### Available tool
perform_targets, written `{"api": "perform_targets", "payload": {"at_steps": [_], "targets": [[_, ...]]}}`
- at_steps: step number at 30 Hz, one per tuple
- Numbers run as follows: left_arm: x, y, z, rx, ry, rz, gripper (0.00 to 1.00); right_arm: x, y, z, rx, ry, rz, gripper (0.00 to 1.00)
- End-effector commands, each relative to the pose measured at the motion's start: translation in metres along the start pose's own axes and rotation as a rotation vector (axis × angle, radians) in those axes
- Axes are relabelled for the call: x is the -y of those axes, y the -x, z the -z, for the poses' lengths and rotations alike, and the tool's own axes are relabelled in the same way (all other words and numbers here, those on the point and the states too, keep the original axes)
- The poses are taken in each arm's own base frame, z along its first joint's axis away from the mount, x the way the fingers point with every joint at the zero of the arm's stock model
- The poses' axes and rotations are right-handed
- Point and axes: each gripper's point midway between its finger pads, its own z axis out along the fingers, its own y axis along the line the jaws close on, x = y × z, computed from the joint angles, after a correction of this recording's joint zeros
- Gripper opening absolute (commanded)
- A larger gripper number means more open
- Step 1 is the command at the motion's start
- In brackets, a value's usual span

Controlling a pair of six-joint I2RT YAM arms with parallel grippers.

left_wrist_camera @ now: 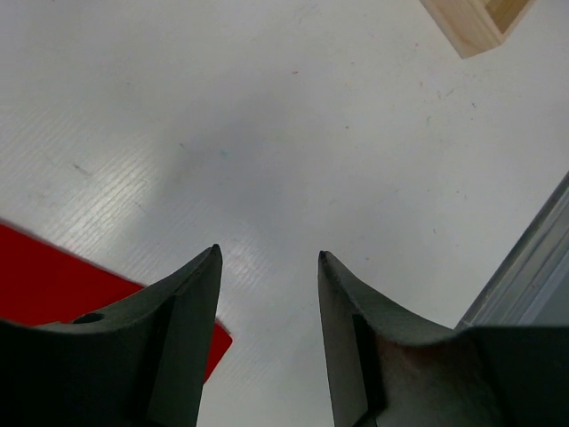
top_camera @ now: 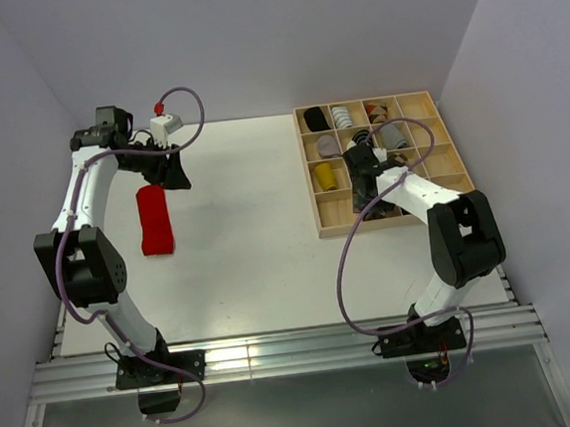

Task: Roll the socks
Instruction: Place the sock in the storage box.

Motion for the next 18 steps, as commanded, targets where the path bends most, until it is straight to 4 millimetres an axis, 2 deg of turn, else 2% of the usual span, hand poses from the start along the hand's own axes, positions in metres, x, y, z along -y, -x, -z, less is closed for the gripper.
{"api": "perform_targets", "payload": {"at_steps": [1, 5, 8, 12, 14, 18], "targets": [[-0.006, 0.005, 0.013, 0.017, 0.094, -0.023, 0.53, 0.006, 0.028, 0.035, 0.092, 0.026, -0.049, 0.63], [-0.018, 0.002, 0.018, 0.005, 0.188, -0.010, 0.52, 0.012, 0.038, 0.051, 0.131, 0.034, -0.061, 0.67], [-0.034, -0.006, 0.025, -0.009, 0.287, 0.008, 0.52, 0.015, 0.047, 0.064, 0.170, 0.050, -0.077, 0.68], [-0.068, -0.036, 0.032, -0.055, 0.400, 0.080, 0.54, 0.018, 0.056, 0.079, 0.219, 0.075, -0.096, 0.68], [-0.088, -0.057, 0.030, -0.104, 0.425, 0.140, 0.54, 0.015, 0.062, 0.090, 0.252, 0.115, -0.112, 0.69], [-0.113, -0.090, 0.018, -0.186, 0.433, 0.217, 0.51, 0.010, 0.072, 0.111, 0.316, 0.202, -0.130, 0.69]]}}
